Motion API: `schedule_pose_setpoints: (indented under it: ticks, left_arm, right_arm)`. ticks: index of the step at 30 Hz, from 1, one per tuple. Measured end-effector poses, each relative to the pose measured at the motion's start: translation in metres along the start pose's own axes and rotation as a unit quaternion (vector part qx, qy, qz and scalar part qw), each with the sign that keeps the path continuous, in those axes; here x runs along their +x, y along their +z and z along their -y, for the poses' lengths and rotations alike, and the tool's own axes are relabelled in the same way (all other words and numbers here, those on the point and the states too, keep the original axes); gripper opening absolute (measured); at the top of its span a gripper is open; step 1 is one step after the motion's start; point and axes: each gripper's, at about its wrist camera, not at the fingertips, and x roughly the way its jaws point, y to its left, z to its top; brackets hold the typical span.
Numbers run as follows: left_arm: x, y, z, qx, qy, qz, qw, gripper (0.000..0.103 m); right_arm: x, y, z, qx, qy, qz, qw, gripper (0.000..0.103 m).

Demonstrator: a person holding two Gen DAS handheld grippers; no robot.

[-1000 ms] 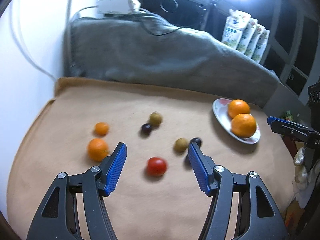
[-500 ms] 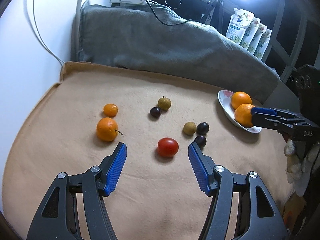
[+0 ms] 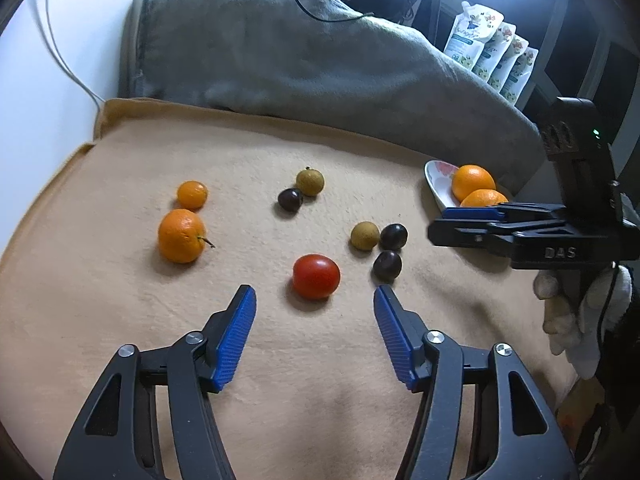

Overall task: Organize fruits
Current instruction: 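Move the left gripper back toward the red cherry tomato, then close the left gripper on the red tomato while the right gripper closes on a dark plum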

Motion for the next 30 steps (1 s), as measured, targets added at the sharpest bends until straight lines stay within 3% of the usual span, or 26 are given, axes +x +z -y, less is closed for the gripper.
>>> schedule_pose_setpoints:
  ticks: [13,25,30]
  left_arm:
    - [0.025,0.007,0.007,0.013,-0.003,-0.020,0.9997,0.054]
    - [0.044,0.010,0.011,0.039,0.025,-0.037,0.9982,0.051]
    - [0.052,0.007,0.015,0.053,0.036,-0.049,0.9968,0.045]
  right_arm:
    - [0.027,0.004,0.012,0.042,0.017,-0.014,0.999,0.047]
    - [0.035,0.006,0.018,0.051,0.023,-0.022,0.998,0.042]
    - [0.039,0.007,0.023,0.054,0.013,-0.027,0.998,0.041]
